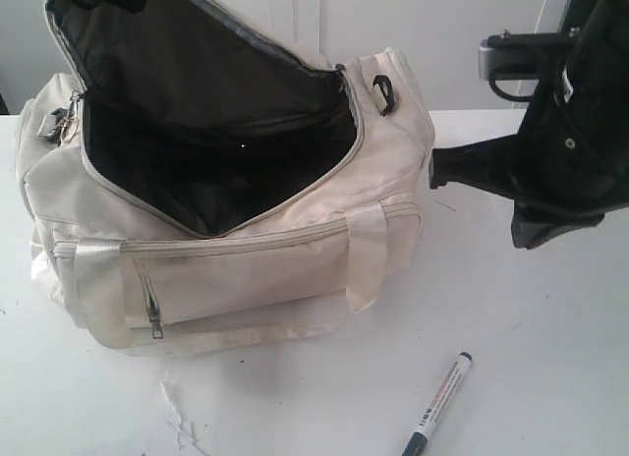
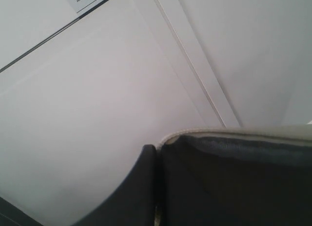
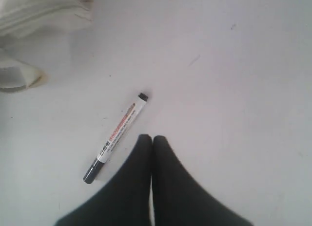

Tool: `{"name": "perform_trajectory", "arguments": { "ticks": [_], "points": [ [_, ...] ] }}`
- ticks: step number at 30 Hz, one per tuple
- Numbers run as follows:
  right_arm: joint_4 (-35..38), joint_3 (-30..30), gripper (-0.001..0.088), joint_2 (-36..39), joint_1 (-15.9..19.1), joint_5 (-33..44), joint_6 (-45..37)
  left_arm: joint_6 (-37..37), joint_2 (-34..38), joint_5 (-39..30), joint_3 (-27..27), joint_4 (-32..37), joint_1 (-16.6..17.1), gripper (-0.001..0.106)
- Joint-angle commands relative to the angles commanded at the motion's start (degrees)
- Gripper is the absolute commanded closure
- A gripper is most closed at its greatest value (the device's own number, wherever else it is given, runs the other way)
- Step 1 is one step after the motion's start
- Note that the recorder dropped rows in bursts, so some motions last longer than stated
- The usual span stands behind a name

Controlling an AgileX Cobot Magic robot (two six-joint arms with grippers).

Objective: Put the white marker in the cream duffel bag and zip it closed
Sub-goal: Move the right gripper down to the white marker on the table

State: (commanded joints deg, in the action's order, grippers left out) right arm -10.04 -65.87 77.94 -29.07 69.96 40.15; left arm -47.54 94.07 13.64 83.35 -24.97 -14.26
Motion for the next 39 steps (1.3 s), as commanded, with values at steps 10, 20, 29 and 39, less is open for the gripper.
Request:
{"name": "perform_trajectory", "arguments": {
  "ticks": [10, 20, 29, 39],
  "points": [
    [3.5, 6.4, 0.0564, -0.1, 0.0, -6.2, 3.8, 0.0, 0.0, 0.0, 0.0, 0.0, 0.0, 0.105],
    [6.8, 13.4, 0.0237, -0.1, 0.0, -14.2, 6.8, 0.0, 0.0, 0.0, 0.0, 0.0, 0.0, 0.105],
    [7.8, 16.5, 0.0206, 1.3, -6.1, -22.4, 9.6, 0.0, 0.0, 0.0, 0.0, 0.0, 0.0, 0.105],
    [-6.8, 16.7, 0.0206, 5.0, -12.6, -21.4, 28.3, 0.0, 0.0, 0.0, 0.0, 0.0, 0.0, 0.105]
  ]
}}
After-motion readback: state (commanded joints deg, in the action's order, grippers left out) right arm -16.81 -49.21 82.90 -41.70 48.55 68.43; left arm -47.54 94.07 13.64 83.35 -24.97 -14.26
